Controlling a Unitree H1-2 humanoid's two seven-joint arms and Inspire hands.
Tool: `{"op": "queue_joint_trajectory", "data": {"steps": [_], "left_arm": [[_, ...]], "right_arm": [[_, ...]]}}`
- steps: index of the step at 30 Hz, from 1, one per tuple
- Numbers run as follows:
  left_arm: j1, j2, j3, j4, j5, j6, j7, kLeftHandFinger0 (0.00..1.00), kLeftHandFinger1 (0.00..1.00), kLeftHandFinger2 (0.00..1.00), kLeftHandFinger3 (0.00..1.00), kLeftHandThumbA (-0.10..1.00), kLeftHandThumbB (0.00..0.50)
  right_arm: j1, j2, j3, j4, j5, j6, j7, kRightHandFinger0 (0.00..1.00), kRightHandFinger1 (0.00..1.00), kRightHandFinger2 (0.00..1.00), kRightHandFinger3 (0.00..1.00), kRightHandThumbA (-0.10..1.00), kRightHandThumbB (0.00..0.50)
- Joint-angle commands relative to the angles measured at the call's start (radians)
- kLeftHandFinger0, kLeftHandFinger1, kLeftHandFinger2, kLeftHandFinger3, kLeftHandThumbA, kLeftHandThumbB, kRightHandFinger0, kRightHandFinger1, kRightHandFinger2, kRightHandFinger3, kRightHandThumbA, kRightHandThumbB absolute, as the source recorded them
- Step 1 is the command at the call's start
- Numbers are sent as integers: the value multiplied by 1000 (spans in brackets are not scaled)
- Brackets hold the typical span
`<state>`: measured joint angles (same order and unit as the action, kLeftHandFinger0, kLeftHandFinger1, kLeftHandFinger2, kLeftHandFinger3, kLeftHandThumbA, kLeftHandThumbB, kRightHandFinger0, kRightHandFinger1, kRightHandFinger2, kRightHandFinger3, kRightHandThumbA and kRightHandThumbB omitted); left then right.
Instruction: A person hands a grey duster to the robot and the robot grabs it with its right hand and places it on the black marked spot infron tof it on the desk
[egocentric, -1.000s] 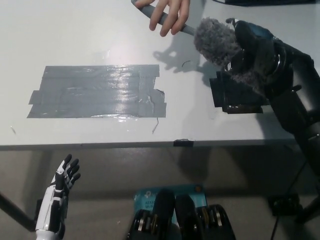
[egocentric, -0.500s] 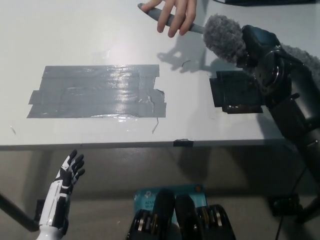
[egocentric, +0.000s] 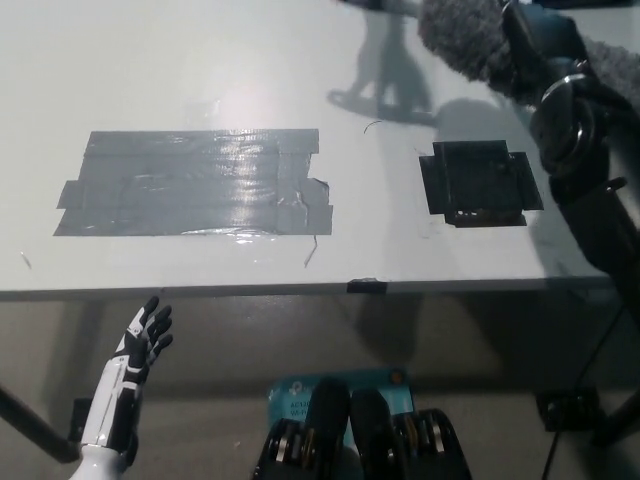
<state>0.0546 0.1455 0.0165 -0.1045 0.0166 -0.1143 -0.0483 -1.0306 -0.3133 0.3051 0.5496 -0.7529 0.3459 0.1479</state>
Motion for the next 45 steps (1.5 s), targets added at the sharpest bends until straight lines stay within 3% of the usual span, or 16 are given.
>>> {"op": "queue_joint_trajectory", "data": {"steps": [1,5,6,8,10,14,20,22,23,24,25,28,33,37,45], "left_arm": [[-3,11,2,-33,15,-4,-3,1000,1000,1000,1000,997,125],[-1,13,4,-36,12,2,-7,1000,1000,1000,1000,992,123],[0,13,4,-37,13,3,-8,1000,1000,1000,1000,990,123],[-5,13,4,-33,13,0,-8,1000,1000,1000,1000,987,128],[-6,14,7,-35,9,2,-8,1000,1000,1000,1000,981,129],[-12,13,5,-38,17,6,-6,1000,1000,1000,1000,975,128],[-18,13,10,-46,12,17,-3,1000,1000,1000,1000,944,123],[-25,13,10,-45,15,18,-3,1000,1000,1000,1000,940,123],[-28,12,10,-47,16,23,-1,1000,1000,1000,1000,936,127],[-30,11,11,-47,15,23,0,1000,1000,1000,1000,931,130],[-31,11,11,-49,15,26,0,1000,1000,1000,1000,929,131],[-38,14,13,-52,19,26,1,1000,1000,1000,1000,933,121],[-47,15,17,-45,9,18,-1,1000,1000,1000,1000,925,119],[-51,16,16,-45,13,17,0,1000,1000,1000,1000,937,125],[-58,18,19,-45,16,21,2,1000,1000,1000,1000,948,143]], "right_arm": [[-77,-54,8,-44,-13,-78,-54,221,738,1000,925,-100,214],[-65,-67,20,-42,-10,-69,-27,123,655,1000,835,-100,233],[-62,-69,22,-42,-7,-69,-25,107,653,1000,850,-100,234],[-52,-63,15,-22,8,-63,-26,103,681,997,979,-100,217],[-41,-50,18,5,14,-56,-25,111,672,989,1000,-100,219],[-3,-23,0,57,60,-87,-38,80,589,945,830,-100,230],[30,24,-20,173,144,-173,-35,35,572,961,851,-100,209],[25,31,-28,206,182,-181,22,96,641,1000,937,-100,196],[14,28,-19,221,199,-158,102,518,1000,1000,1000,-100,212],[3,22,-10,227,221,-144,184,795,1000,1000,1000,20,238],[-3,17,-9,236,247,-141,248,1000,1000,1000,1000,161,240],[-21,1,17,270,271,-117,394,1000,1000,1000,1000,477,409],[2,-24,15,235,279,-110,415,1000,1000,1000,1000,644,498],[-10,-66,1,191,319,-100,485,1000,1000,1000,1000,709,500],[-116,-195,-159,-59,560,100,702,1000,1000,1000,1000,615,500]]}}
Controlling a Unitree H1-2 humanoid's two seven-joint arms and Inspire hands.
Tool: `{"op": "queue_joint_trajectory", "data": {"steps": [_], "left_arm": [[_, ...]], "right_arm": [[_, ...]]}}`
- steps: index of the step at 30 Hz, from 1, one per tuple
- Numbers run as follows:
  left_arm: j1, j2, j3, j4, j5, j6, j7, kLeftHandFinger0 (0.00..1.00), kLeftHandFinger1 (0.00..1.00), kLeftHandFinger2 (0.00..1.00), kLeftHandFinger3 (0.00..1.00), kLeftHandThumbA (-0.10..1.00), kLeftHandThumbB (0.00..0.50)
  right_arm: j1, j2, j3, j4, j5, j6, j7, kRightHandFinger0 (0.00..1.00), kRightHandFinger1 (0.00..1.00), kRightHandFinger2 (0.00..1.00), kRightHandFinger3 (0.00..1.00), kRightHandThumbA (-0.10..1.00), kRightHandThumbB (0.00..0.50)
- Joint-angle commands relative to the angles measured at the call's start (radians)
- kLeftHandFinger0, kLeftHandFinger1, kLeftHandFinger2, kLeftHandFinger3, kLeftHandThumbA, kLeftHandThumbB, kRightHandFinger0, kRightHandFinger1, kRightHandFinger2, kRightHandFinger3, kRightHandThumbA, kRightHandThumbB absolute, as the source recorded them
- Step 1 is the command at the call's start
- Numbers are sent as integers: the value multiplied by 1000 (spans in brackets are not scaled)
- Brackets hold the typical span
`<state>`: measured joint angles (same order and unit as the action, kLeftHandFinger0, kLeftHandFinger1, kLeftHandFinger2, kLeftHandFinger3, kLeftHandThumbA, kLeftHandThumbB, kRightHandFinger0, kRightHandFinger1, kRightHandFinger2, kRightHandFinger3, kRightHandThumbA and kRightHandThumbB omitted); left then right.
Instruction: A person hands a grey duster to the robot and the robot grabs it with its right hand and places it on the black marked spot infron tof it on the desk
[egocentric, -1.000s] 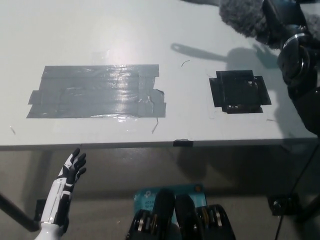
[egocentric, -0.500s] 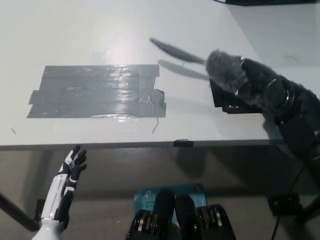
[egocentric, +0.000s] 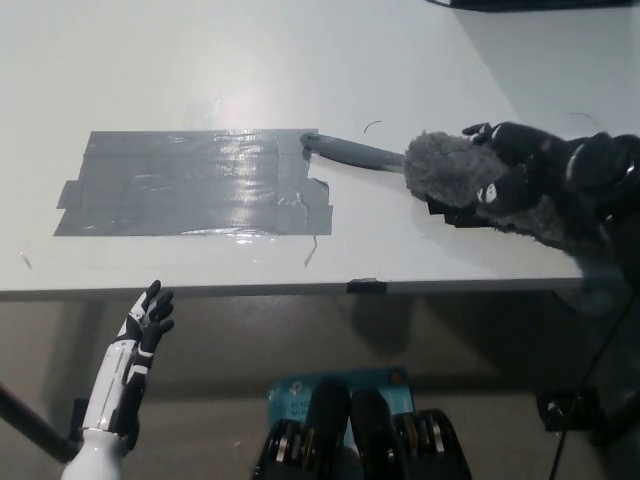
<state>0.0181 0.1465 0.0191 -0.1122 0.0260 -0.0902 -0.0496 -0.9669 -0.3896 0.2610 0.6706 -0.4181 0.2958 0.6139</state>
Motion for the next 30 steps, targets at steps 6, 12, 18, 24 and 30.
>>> {"op": "queue_joint_trajectory", "data": {"steps": [6,12,18,24,30], "left_arm": [[-33,17,14,-38,10,6,3,1000,1000,1000,1000,948,141],[-51,18,10,-36,14,7,2,1000,1000,1000,1000,952,149],[-23,11,-3,-31,14,-9,-5,1000,1000,1000,1000,972,159],[-11,15,1,-6,-3,-14,-10,1000,1000,1000,1000,968,180],[5,14,-3,27,-14,-33,-19,1000,1000,1000,1000,963,186]], "right_arm": [[-247,-173,-334,-332,386,174,187,1000,1000,1000,1000,723,500],[-173,-159,-474,-729,354,174,32,1000,1000,1000,1000,980,486],[158,-108,-542,-1294,399,174,13,1000,1000,1000,1000,1000,441],[576,69,-563,-1567,455,174,-77,1000,1000,1000,1000,947,376],[900,254,-486,-1449,440,-26,-119,1000,1000,1000,1000,995,367]]}}
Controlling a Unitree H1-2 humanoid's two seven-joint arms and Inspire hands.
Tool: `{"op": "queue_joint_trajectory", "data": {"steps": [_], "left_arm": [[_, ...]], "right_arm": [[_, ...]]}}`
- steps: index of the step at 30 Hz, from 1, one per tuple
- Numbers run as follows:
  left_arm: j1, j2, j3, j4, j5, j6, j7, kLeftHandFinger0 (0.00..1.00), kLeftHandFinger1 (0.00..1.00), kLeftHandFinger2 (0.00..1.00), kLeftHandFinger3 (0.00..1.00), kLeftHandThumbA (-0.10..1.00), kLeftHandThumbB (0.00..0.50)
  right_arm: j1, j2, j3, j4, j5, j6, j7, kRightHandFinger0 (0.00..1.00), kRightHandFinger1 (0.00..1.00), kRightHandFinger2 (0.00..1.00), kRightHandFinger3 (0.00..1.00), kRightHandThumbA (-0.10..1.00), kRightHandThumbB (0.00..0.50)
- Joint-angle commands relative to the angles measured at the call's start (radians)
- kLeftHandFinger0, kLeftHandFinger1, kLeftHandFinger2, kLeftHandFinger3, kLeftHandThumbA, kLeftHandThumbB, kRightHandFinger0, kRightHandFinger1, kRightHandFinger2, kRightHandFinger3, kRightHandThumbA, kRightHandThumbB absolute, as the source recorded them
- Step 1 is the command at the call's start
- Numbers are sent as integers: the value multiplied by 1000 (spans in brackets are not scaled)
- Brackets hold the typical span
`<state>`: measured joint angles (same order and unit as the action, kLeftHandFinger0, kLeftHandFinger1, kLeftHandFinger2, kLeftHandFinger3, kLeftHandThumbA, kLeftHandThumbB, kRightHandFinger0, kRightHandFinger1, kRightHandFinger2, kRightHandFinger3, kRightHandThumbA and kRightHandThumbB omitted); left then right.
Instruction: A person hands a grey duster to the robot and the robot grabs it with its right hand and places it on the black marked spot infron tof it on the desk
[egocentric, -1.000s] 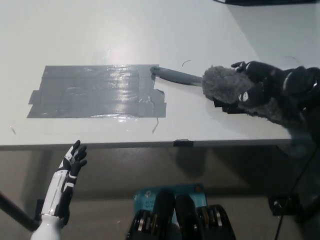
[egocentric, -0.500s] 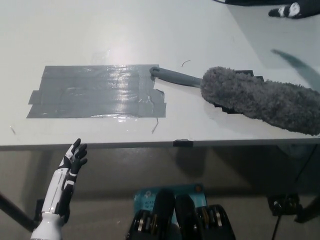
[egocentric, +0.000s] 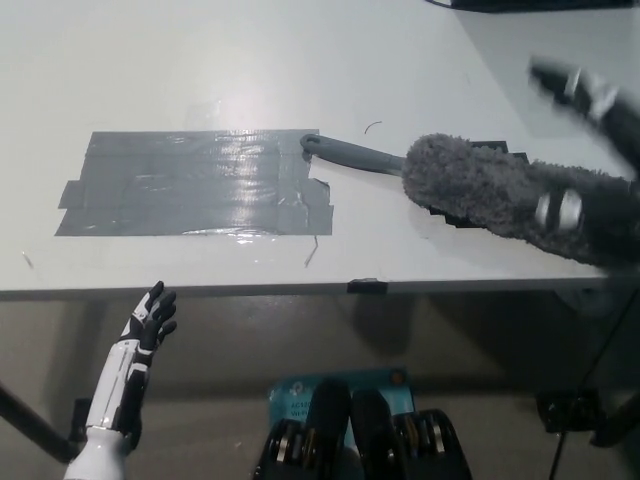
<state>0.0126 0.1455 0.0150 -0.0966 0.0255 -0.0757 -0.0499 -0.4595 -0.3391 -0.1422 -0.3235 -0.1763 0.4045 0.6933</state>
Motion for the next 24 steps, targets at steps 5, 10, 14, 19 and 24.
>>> {"op": "queue_joint_trajectory", "data": {"steps": [5,10,14,19,24], "left_arm": [[30,14,-5,38,-9,-67,-21,1000,1000,1000,1000,974,179],[66,9,2,40,-11,-82,-11,1000,1000,1000,1000,958,176],[79,15,5,31,-3,-88,-7,1000,1000,1000,1000,965,164],[74,18,1,20,-3,-76,-13,1000,1000,1000,1000,974,161],[80,22,4,20,-4,-86,-14,1000,1000,1000,1000,966,153]], "right_arm": [[531,322,-41,-269,131,-409,-273,1000,1000,1000,1000,1000,288],[551,403,-23,67,55,-676,-366,1000,1000,1000,1000,1000,259],[541,398,-24,198,11,-693,-406,1000,1000,1000,1000,1000,265],[548,394,-29,205,24,-682,-410,1000,1000,1000,1000,1000,298],[546,386,-26,220,29,-688,-415,1000,1000,1000,1000,1000,290]]}}
